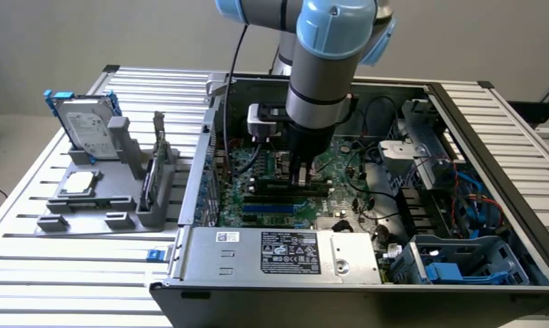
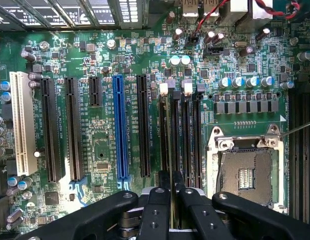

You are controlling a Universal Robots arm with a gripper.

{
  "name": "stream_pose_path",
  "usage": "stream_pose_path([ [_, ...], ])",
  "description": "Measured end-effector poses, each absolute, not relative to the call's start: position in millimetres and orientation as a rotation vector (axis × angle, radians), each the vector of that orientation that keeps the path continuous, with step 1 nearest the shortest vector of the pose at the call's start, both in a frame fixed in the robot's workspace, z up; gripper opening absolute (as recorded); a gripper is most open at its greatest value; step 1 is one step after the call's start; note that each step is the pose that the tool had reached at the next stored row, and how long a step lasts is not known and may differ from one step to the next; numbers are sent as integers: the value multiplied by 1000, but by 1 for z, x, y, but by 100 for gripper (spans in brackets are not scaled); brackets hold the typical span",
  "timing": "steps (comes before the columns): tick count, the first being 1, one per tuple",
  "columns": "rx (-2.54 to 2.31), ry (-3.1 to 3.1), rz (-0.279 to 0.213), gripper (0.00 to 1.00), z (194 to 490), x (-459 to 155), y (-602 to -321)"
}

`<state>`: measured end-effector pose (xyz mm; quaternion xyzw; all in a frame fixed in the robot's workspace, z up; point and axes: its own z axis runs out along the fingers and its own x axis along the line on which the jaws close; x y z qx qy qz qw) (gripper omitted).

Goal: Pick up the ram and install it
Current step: 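Insert the ram into the slot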

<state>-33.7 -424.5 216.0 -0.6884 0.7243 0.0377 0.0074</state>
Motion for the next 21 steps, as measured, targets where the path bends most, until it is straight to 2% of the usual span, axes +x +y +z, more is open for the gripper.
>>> stream_pose_path([
  [2, -2153, 2264, 116, 16, 216, -34, -425],
  [3, -2153, 2264, 116, 22, 216, -34, -425],
  [9, -2155, 2264, 117, 22, 221, -34, -425],
  [15, -2156, 2264, 119, 22, 242, -34, -425],
  [18, -2156, 2264, 119, 11, 246, -33, -425],
  [21, -2156, 2264, 119, 11, 246, -34, -425],
])
